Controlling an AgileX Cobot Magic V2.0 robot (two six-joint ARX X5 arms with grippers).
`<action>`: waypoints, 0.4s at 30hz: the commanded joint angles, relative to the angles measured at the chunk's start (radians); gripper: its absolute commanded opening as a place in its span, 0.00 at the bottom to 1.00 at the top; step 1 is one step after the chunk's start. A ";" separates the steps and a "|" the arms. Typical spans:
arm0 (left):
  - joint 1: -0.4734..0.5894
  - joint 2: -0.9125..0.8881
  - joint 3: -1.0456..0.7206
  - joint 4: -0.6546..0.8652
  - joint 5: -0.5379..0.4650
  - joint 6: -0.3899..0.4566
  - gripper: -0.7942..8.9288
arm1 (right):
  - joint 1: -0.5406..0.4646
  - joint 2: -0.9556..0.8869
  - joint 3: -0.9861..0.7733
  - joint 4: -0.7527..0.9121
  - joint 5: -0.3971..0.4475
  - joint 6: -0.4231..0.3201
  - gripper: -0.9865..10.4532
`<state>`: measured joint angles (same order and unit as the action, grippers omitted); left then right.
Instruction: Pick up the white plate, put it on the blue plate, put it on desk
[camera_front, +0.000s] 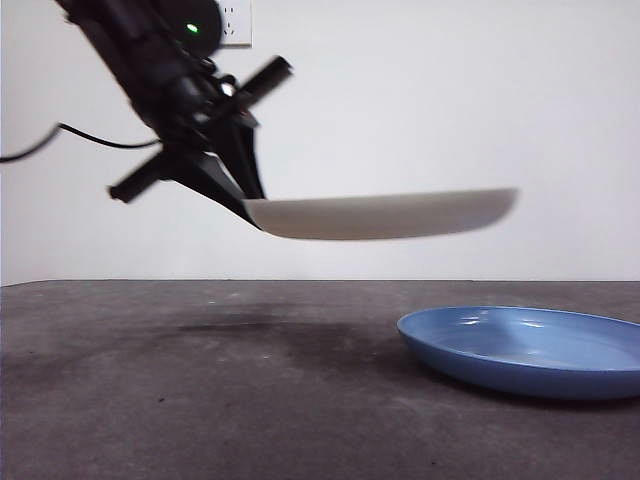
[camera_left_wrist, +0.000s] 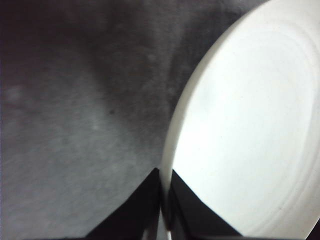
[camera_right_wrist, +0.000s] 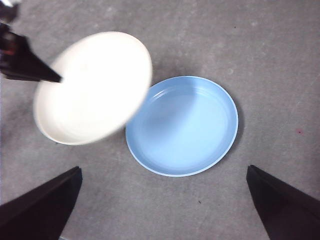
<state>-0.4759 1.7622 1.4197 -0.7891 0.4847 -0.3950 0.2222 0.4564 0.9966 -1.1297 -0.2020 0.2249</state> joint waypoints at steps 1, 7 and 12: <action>-0.040 0.070 0.067 -0.003 0.005 -0.025 0.10 | 0.004 -0.013 0.048 -0.020 0.025 -0.002 0.57; -0.113 0.207 0.193 -0.020 0.007 -0.045 0.10 | 0.004 -0.030 0.103 -0.060 0.024 -0.002 0.57; -0.159 0.319 0.323 -0.062 0.008 -0.045 0.10 | 0.004 -0.030 0.113 -0.080 0.020 0.000 0.57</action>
<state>-0.6220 2.0491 1.6981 -0.8524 0.4850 -0.4335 0.2222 0.4248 1.0927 -1.2137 -0.1825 0.2249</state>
